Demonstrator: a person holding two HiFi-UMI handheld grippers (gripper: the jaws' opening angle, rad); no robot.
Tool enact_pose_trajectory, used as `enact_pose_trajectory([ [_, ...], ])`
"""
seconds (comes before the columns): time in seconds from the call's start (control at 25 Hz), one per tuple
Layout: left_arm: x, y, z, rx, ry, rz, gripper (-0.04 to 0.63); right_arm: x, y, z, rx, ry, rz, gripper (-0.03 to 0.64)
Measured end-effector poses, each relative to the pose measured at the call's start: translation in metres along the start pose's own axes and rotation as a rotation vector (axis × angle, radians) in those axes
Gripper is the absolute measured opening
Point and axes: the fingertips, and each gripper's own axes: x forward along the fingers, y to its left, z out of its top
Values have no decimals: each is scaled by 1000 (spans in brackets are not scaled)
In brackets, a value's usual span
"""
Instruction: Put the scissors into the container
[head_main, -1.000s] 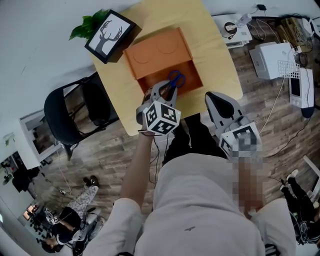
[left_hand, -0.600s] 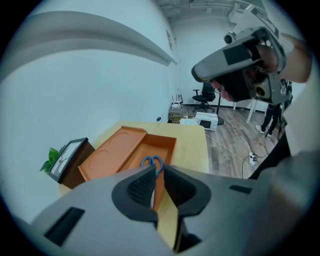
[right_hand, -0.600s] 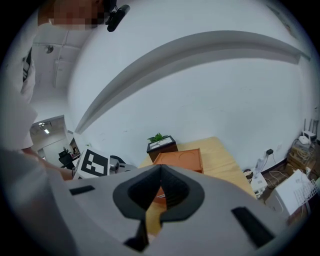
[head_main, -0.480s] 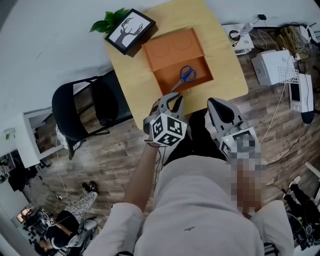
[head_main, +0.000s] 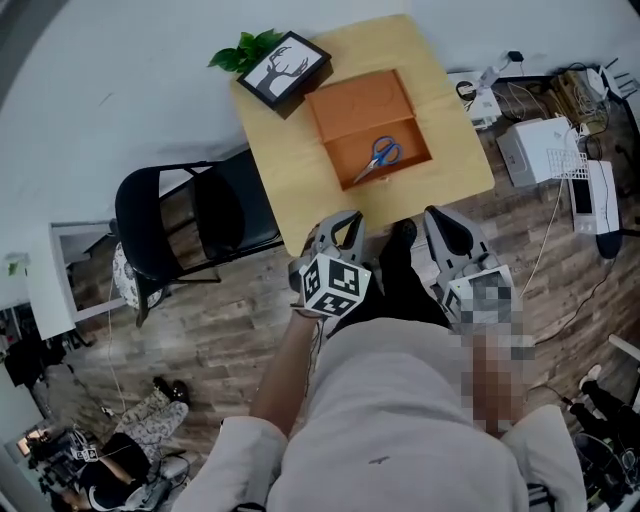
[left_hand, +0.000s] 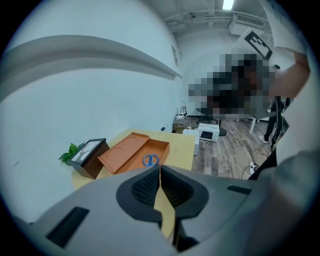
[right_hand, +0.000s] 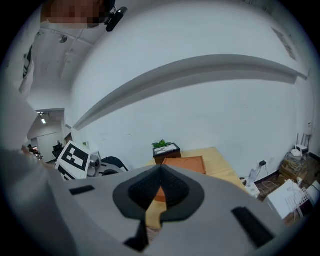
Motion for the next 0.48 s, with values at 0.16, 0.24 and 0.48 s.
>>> enact_pose_trajectory([
  [0.16,-28,-2,6,-51,-60,10,9,-11,14,5,-15,-17,0,-2],
  [0.24,-41,-2,12,-71,-96,17,8,-16,18,8,-25,-25,-1,-2],
  [0.48,-80,0,35,-153,-215,22,7,-30,27,11,-49,-42,-11,-2],
])
